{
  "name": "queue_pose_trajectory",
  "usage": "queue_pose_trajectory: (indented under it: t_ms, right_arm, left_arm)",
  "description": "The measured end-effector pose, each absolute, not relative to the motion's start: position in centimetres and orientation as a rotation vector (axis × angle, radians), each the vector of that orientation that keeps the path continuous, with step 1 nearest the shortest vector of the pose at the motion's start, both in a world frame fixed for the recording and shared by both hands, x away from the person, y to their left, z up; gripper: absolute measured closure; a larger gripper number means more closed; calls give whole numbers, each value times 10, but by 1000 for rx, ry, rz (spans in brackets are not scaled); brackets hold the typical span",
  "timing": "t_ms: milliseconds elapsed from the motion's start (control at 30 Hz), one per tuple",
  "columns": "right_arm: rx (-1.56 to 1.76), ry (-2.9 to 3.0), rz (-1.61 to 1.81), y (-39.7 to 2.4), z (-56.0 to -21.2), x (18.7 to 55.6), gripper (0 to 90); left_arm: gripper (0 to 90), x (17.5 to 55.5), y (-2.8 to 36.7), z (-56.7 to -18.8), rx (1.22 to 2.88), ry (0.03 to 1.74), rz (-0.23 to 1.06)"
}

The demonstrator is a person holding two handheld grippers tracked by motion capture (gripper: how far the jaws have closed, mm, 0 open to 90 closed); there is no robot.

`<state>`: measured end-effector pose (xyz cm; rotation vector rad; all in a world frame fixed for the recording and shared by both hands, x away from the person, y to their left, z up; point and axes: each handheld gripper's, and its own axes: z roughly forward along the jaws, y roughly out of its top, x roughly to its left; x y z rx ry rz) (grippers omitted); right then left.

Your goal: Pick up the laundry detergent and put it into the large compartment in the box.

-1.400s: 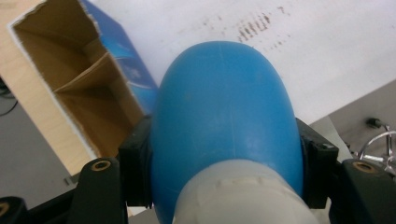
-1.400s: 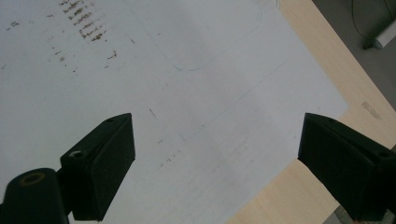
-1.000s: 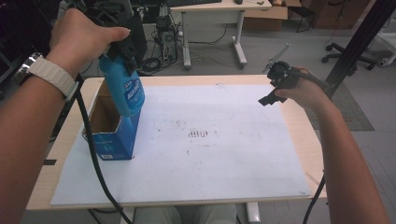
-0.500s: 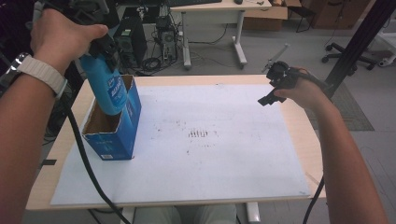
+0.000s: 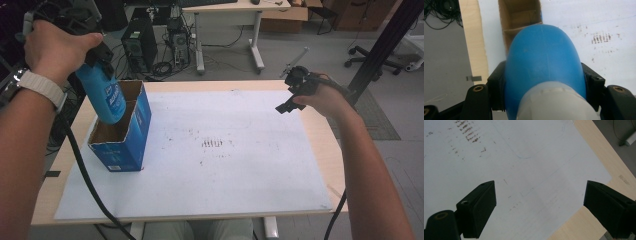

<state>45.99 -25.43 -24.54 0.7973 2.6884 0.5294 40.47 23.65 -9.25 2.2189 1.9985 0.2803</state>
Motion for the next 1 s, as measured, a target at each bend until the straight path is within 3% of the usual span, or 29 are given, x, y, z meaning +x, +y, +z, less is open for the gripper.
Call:
queue_pose_trajectory:
  t_ms: [1000]
  right_arm:
    - [813, 2699, 507, -256, -252, 463, 107]
  left_arm:
    - [374, 426, 252, -200, 2270, 2002, 256]
